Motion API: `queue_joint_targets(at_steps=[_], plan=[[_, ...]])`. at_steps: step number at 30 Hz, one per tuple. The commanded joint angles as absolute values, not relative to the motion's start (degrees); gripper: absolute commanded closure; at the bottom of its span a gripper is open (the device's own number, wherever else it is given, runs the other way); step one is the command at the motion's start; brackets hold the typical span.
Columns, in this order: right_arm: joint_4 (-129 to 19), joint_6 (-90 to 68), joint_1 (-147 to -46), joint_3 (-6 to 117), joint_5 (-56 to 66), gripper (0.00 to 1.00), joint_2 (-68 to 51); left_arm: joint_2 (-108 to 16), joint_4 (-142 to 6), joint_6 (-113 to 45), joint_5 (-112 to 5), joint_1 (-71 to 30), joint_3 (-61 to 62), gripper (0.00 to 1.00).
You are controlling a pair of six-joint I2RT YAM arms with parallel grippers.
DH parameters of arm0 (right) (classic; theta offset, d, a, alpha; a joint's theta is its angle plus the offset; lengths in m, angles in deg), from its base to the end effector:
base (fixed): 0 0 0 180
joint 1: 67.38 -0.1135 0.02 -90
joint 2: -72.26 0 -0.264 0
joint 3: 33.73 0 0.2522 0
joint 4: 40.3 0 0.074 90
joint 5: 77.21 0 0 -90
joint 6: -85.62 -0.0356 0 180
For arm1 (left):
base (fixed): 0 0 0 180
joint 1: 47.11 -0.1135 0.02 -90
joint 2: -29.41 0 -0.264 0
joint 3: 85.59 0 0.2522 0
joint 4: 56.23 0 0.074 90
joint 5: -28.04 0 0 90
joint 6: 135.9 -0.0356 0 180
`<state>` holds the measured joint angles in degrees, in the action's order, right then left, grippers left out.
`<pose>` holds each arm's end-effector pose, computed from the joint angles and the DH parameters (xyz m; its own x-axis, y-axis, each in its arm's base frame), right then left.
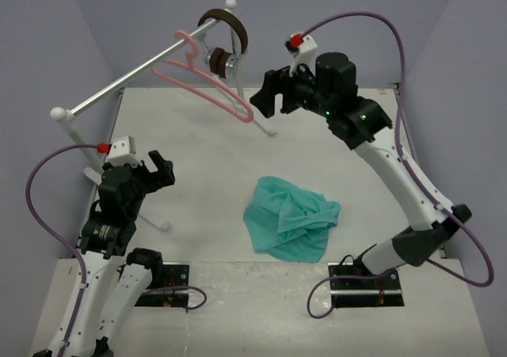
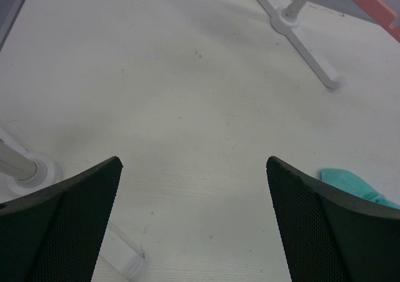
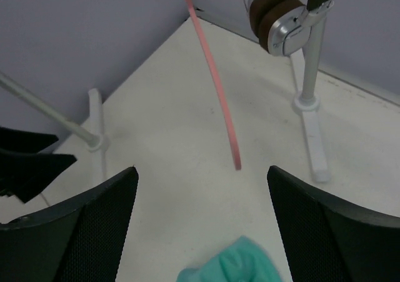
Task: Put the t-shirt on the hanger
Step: Pick up the hanger from the clothesline.
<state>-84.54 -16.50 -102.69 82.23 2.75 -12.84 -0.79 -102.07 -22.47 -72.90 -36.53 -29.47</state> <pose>0.2576 0.1900 0.4807 -0.3332 0.0174 -0.9427 -0.6521 0.7179 0.2437 0.1203 -0.0156 0.3194 -0.3092 -0.3394 -0.8884 -0.1287 0.9405 -0.3145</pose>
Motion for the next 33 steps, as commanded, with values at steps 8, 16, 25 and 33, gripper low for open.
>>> queue_joint_targets(at_steps=[8,16,25,33], plan=[[-93.1,-2.3,-104.0,106.2,0.3,0.41,-38.2,-0.3,-99.7,-22.0,-74.1,-36.5,-29.7,0.0],[-88.7,-1.5,-104.7,103.9,1.4,0.73,-43.1,-1.0,-99.8,-22.1,-73.7,-36.5,-29.6,0.0],[-83.2,-1.0,-105.1,97.7,-0.8,1.0,-38.6,-1.9,-99.5,-22.3,-72.6,-36.5,-29.7,0.0],[-81.9,-2.5,-105.6,95.7,-3.9,1.0,-33.6,-1.4,-99.3,-22.3,-72.5,-36.5,-29.7,0.0]])
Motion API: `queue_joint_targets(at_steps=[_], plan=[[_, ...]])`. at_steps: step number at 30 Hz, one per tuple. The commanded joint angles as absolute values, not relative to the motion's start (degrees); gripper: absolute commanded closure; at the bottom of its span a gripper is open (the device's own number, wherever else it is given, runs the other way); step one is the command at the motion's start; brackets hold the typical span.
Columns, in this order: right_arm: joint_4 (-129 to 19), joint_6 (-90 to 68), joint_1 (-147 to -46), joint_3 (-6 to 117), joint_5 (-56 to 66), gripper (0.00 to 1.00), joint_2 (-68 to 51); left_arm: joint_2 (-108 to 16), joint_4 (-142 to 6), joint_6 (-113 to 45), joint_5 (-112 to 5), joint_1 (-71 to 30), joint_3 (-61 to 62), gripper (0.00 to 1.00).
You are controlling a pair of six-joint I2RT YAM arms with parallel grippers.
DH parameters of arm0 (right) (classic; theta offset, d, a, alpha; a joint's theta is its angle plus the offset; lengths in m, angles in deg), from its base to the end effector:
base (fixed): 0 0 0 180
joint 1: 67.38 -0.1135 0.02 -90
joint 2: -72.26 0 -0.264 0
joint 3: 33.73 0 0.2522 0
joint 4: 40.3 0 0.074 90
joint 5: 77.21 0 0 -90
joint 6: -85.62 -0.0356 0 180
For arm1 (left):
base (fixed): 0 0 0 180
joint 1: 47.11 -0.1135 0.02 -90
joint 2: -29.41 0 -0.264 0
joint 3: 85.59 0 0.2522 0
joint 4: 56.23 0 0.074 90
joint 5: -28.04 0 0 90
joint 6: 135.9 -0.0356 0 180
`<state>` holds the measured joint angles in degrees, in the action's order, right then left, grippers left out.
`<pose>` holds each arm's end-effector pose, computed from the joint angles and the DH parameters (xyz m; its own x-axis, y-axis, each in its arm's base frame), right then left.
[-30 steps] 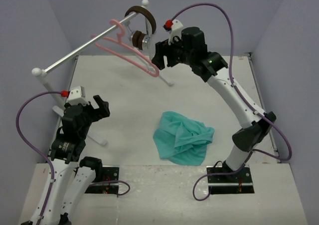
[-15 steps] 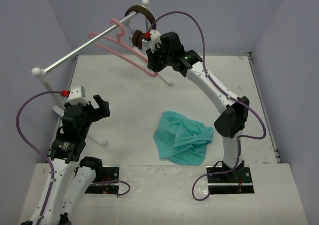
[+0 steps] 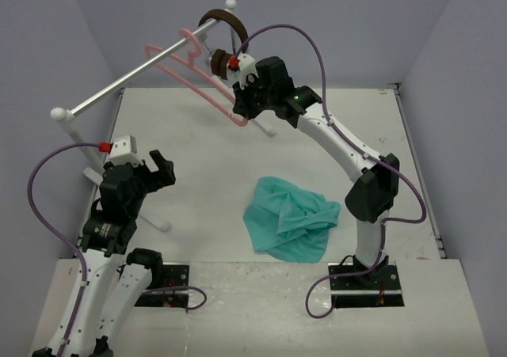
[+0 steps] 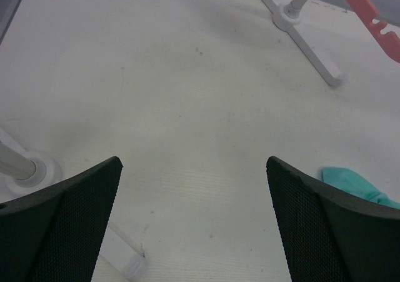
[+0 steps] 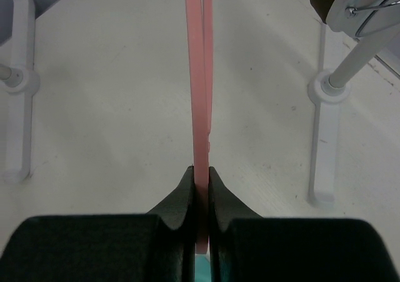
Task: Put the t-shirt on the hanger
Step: Pick up the hanger from the clothesline.
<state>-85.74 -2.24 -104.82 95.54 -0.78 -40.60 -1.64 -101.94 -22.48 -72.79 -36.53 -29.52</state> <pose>0.3597 0.2859 0.3753 -0.3569 -0.3190 -0.8780 -0.7677 0.6356 0.0811 0.1234 -0.0162 0.3178 -0.3217 -0.3371 -0.8848 -0.1311 0.9413 -0.3109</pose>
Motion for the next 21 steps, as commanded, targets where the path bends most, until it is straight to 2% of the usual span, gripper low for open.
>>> queue_joint_targets(at_steps=[1,7,11,13,18,21], plan=[[-81.8,-2.7,-105.6,95.4,-4.1,1.0,-32.7,-1.5,-99.3,-22.3,-72.4,-36.5,-29.7,0.0],[-80.9,-6.0,-105.6,90.2,-3.0,1.0,-23.4,-1.7,-99.2,-22.4,-71.8,-36.5,-29.7,0.0],[-88.6,-7.9,-105.5,86.5,1.4,1.0,-17.9,-2.9,-99.1,-23.4,-68.9,-36.5,-28.7,0.0],[-94.3,-10.5,-105.4,79.1,4.5,1.0,-11.2,-4.6,-99.2,-23.4,-66.2,-36.5,-27.7,0.0],[-96.6,-15.4,-105.3,62.7,12.1,1.0,5.5,-8.4,-95.6,-21.8,-54.6,-36.1,-28.2,0.0],[-101.3,-19.1,-104.9,57.7,19.3,1.0,15.9,-13.7,-90.3,-17.6,-51.7,-30.6,-30.4,0.0]])
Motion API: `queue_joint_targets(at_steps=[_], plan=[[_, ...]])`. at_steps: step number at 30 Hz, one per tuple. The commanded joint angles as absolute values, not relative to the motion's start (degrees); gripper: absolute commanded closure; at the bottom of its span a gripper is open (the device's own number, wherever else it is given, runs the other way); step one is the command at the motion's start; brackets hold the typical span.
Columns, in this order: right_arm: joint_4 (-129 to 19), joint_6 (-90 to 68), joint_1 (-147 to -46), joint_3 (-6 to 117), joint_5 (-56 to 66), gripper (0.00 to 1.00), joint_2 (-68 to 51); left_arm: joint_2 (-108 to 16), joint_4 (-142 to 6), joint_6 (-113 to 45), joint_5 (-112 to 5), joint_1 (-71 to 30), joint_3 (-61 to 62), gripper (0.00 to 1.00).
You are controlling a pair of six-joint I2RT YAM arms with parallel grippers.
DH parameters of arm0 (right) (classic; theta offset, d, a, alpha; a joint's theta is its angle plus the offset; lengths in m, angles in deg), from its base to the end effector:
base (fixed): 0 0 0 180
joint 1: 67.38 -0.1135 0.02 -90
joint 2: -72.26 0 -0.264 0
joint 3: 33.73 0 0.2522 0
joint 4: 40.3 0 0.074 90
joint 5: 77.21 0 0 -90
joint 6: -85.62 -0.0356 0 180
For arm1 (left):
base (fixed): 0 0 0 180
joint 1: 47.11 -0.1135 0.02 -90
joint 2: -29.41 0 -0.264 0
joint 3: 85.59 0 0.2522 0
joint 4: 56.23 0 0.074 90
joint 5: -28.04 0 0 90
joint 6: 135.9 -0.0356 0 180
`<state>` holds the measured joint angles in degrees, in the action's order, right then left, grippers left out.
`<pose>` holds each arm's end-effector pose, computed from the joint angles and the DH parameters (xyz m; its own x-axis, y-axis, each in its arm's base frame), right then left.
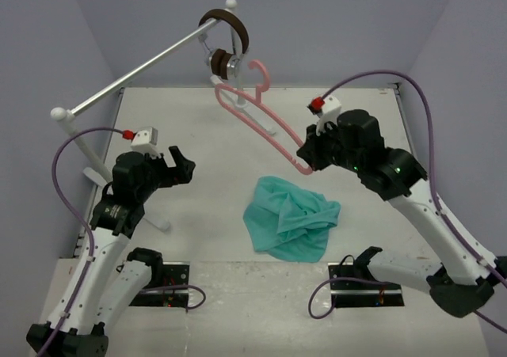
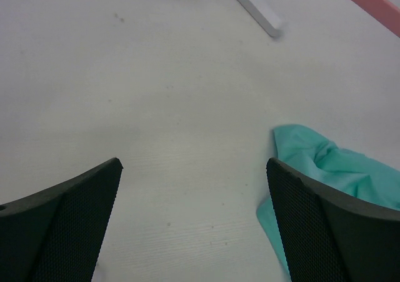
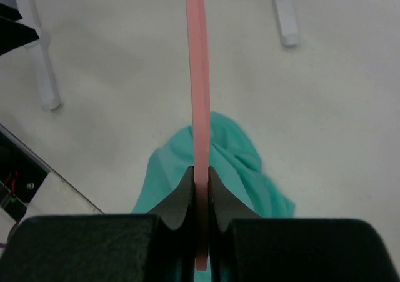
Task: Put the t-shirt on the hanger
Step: Pick up the hanger from the clothesline, then place the T-shirt on the hanger.
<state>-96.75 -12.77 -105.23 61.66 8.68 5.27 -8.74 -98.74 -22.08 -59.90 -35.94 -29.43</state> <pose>0.1842 0.1464 0.4250 -0.4639 -0.1762 -0.8682 -0.6007 0.7829 0.1621 0.1488 -0.0307 0.3091 -0.4633 -0.3199 -0.8264 0.0422 0.9236 -0.3811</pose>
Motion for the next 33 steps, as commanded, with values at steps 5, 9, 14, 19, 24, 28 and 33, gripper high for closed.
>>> queue_joint_targets(at_steps=[5,9,14,19,24,28,33], plan=[[-107.1,-23.0,-104.7,57.5,28.0,1.0,25.4,-25.0,-84.0,-11.4,-66.1,-9.0,-30.2,0.0],[-112.6,-23.8,-104.6,58.7,36.9,1.0,29.2,-32.8,-78.9,-9.2,-76.2,14.6,-28.0,0.03],[-113.8,-23.4,-104.6,59.2,37.8,1.0,32.5,-41.5,-72.7,-12.1,-77.0,22.9,-28.6,0.1],[-114.2,-22.7,-104.6,58.4,36.3,1.0,32.5,-45.5,-63.3,-16.8,-73.2,23.6,-30.3,0.16],[-113.9,-22.0,-104.6,58.6,35.0,1.0,32.8,-49.0,-61.7,-18.5,-75.3,23.6,-28.9,0.43],[-114.0,-21.6,-104.5,58.4,34.3,1.0,32.7,-50.4,-61.5,-19.0,-74.6,23.6,-27.9,0.54],[-113.8,-20.6,-104.6,57.9,30.8,1.0,33.1,-51.0,-63.4,-19.6,-77.8,23.5,-26.4,1.0]])
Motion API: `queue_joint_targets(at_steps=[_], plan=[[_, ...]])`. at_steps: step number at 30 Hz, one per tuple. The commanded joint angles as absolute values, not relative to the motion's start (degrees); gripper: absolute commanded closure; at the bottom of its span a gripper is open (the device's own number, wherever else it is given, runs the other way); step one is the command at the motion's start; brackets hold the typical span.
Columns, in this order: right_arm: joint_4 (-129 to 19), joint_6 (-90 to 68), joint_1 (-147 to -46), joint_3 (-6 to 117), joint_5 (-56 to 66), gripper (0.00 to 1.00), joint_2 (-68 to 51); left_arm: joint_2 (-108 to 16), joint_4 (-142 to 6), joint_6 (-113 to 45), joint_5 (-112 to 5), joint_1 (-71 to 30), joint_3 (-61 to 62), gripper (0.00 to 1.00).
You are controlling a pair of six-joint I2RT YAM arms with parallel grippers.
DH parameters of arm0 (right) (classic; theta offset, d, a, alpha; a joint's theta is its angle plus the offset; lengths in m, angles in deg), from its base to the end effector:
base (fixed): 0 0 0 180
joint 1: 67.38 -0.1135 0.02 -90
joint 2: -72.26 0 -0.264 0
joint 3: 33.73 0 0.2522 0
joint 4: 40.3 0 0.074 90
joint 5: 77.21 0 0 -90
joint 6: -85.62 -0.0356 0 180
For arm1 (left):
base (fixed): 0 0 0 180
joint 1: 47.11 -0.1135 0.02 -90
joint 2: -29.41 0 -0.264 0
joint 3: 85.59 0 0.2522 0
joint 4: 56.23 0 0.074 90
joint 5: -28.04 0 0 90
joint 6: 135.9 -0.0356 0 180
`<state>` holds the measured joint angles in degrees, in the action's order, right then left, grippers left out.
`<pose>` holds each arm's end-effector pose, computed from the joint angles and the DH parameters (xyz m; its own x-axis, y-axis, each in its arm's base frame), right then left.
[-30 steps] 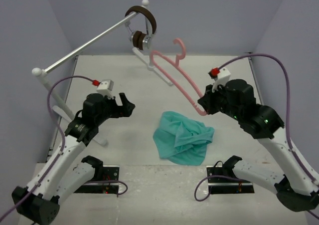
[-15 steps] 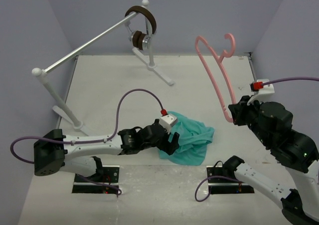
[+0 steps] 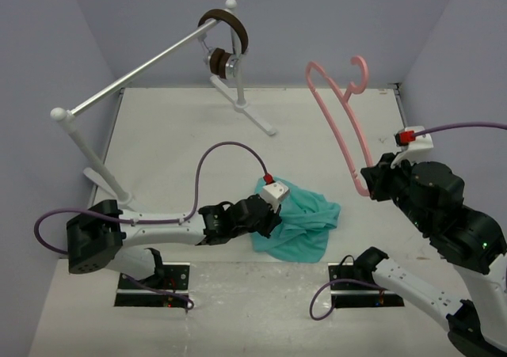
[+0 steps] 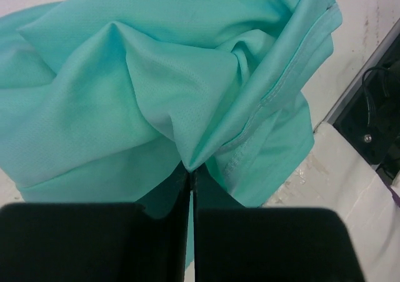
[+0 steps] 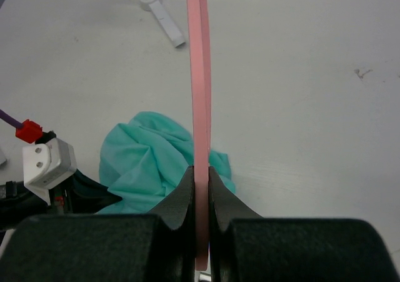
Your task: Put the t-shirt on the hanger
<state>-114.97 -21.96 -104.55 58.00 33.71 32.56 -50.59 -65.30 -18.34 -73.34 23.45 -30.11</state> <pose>0.0643 0.0328 0.4397 -0.3836 0.0632 -0.9214 -0.1950 0.9696 0.1477 0.1046 -0.2752 0.2086 -0.5656 0.2398 -0.7890 0.6859 0.6680 -0.2886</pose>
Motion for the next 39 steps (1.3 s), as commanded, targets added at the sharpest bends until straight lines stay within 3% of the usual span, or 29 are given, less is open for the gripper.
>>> queue_joint_targets(at_steps=[1,6,12,18,24,39], plan=[[-113.8,-20.0,-104.6,58.0,29.3,1.0,33.2,-51.0,-65.7,-19.5,-79.7,23.4,-25.3,1.0],[-117.7,-17.1,-104.6,59.9,24.5,1.0,32.3,-49.1,-79.6,-19.4,-88.7,18.1,-17.5,1.0],[-121.2,-16.5,-104.6,63.5,20.5,1.0,32.5,-48.7,-87.7,-23.6,-81.9,3.7,-8.0,1.0],[-124.7,-15.9,-104.6,67.1,13.4,1.0,33.5,-58.3,-92.7,-29.0,-75.4,-3.5,6.2,1.0],[-128.2,-16.0,-104.6,68.1,10.4,1.0,34.4,-67.6,-98.3,-32.6,-72.0,-5.2,17.5,1.0],[-130.5,-19.3,-104.6,63.5,16.2,1.0,31.0,-69.2,-104.7,-32.2,-75.9,-10.8,24.3,1.0]])
